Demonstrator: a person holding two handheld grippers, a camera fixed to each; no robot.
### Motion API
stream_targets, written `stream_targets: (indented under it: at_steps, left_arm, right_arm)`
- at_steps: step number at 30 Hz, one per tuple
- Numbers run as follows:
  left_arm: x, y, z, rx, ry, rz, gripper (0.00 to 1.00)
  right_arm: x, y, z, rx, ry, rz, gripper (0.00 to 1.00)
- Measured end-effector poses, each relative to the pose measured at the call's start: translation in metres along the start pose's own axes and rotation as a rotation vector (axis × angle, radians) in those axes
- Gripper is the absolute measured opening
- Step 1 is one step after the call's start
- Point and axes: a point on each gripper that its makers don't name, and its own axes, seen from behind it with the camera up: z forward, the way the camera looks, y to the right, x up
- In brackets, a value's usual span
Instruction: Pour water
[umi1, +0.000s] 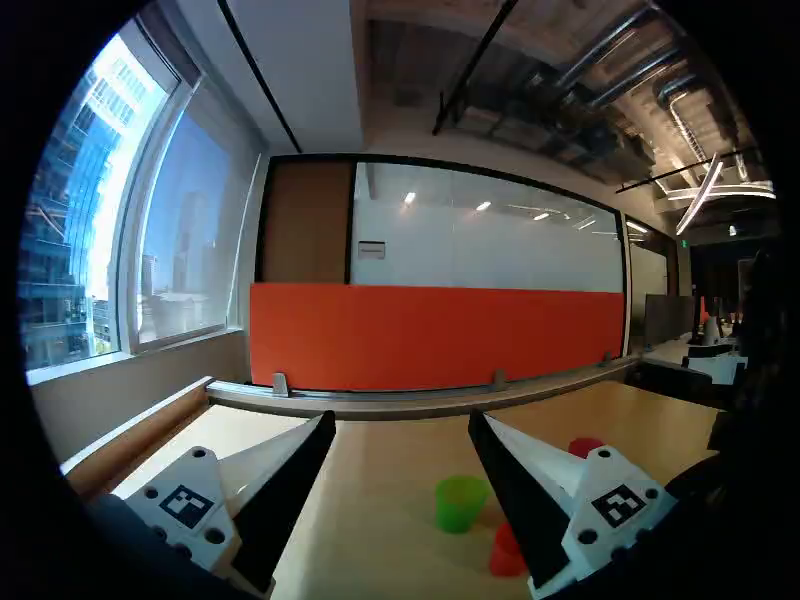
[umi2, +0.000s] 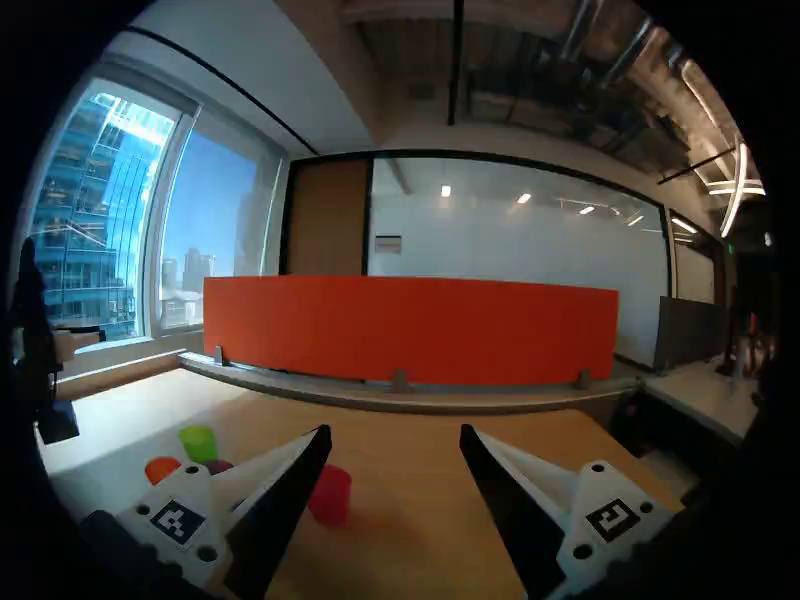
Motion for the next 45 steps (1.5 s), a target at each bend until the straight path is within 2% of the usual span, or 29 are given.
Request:
stream_targets:
  at_steps: [5, 10, 14, 23, 26, 29, 35, 41, 45]
  left_arm:
    - [0.032, 0.006, 0.003, -0.035, 0.001, 0.011, 0.99]
    - [0.053, 0.012, 0.007, -0.066, -0.013, 0.017, 0.99]
    - [0.063, 0.023, 0.011, -0.111, -0.02, 0.003, 0.99]
    - [0.068, 0.038, 0.015, -0.206, -0.038, -0.037, 0.99]
    - [0.064, 0.044, 0.014, -0.245, -0.066, -0.023, 0.99]
    - [0.067, 0.056, 0.012, -0.306, -0.069, -0.013, 0.99]
    - [0.072, 0.076, 0.007, -0.425, -0.063, -0.052, 0.99]
    - [0.077, 0.078, 0.009, -0.473, -0.06, -0.066, 0.99]
    - [0.072, 0.078, 0.009, -0.489, -0.078, -0.067, 0.99]
  right_arm:
    - [0.036, -0.012, 0.002, 0.026, 0.008, 0.028, 0.99]
    - [0.062, -0.02, 0.003, 0.052, 0.014, 0.014, 0.99]
    - [0.074, -0.026, 0.003, 0.069, 0.018, 0.0, 0.99]
    - [0.079, -0.045, 0.0, 0.17, -0.006, 0.011, 0.99]
    - [0.077, -0.055, -0.002, 0.228, -0.012, 0.004, 0.99]
    - [0.071, -0.07, -0.005, 0.307, -0.02, -0.015, 1.0]
    - [0.076, -0.094, -0.011, 0.433, -0.018, 0.01, 0.99]
    - [0.087, -0.103, -0.015, 0.506, -0.005, 0.039, 0.99]
    - [0.085, -0.104, -0.016, 0.521, -0.014, 0.03, 0.99]
